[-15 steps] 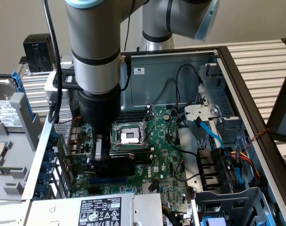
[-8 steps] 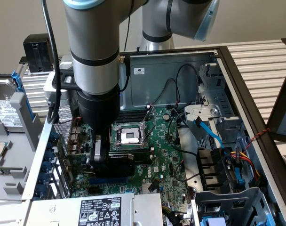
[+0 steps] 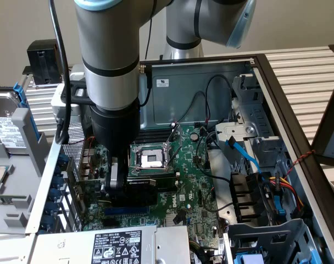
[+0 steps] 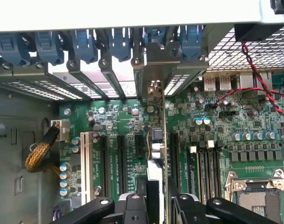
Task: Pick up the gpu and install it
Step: 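Insert the gpu into the slot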
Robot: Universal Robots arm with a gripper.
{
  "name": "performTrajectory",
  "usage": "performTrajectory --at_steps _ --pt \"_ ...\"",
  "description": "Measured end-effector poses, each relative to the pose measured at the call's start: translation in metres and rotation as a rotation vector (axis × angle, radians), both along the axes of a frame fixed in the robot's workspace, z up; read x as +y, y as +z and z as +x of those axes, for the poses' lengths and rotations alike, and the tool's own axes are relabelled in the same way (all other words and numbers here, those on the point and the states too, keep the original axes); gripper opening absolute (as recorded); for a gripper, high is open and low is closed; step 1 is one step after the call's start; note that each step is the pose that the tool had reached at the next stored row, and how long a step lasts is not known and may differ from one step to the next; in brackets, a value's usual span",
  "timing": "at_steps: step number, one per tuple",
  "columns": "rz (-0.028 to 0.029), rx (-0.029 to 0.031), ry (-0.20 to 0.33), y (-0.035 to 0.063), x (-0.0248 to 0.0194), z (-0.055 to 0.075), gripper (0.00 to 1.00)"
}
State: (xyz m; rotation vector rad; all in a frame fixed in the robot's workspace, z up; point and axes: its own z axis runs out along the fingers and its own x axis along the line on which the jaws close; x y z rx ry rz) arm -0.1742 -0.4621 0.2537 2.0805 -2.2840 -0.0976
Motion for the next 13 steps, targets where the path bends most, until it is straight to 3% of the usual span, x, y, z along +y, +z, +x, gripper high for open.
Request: performTrajectory --at_steps 13 --pt "-0.0001 0.0 0.008 -0.0003 0.0001 0.0 0.27"
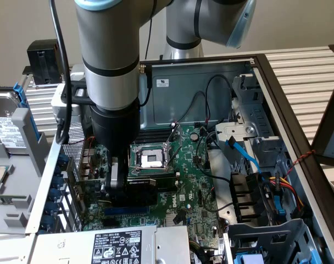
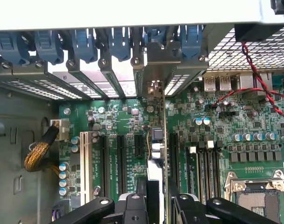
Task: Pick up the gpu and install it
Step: 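Insert the gpu into the slot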
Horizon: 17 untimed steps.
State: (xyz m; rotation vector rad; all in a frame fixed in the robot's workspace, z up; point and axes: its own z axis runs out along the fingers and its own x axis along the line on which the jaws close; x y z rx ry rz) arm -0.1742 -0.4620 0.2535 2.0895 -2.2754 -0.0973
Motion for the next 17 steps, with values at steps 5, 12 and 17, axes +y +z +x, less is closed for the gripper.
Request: performTrajectory --at_steps 5,12,17 --pt "0.0002 -0.0002 0.002 -0.0002 0.0004 0.0 0.27" --pt "-0.0009 0.0001 0.002 -0.0001 0.0017 0.0 0.27" --pt "-0.0007 0.0 0.002 -0.0003 0.0008 0.0 0.27"
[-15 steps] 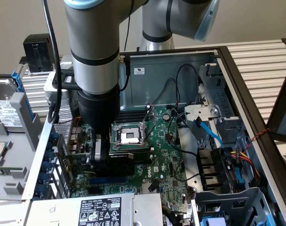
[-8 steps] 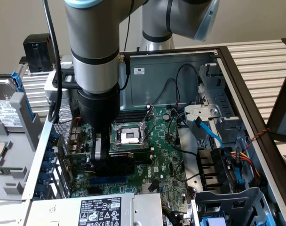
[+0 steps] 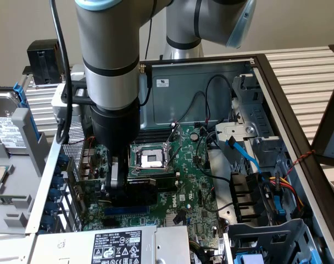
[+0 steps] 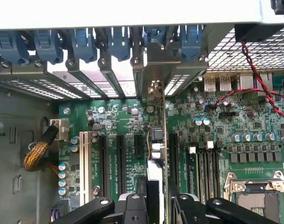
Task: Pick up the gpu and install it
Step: 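Insert the gpu into the slot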
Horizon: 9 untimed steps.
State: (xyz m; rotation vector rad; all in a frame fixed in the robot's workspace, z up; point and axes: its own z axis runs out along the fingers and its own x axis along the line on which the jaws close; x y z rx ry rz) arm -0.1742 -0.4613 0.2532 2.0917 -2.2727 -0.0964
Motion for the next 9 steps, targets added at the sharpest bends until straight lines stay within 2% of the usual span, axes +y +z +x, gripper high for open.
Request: performTrajectory --at_steps 9 --pt "-0.0001 0.0001 0.0 -0.0001 -0.0003 0.0 0.27"
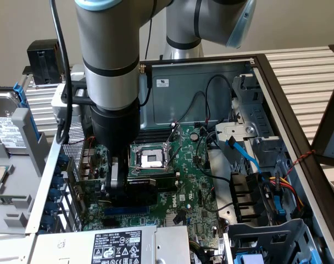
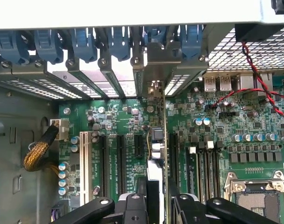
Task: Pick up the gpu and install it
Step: 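Insert the gpu into the slot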
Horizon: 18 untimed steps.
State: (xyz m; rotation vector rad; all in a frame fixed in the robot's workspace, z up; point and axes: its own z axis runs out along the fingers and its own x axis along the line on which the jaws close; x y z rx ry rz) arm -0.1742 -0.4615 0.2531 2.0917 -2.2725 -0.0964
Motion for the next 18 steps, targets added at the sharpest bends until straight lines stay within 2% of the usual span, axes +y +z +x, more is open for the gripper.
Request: performTrajectory --at_steps 13,18 --pt "0.0 0.0 0.0 0.0 -0.0005 0.0003 0.27" --pt "-0.0001 0.0007 0.0 0.0 -0.002 0.0016 0.27"
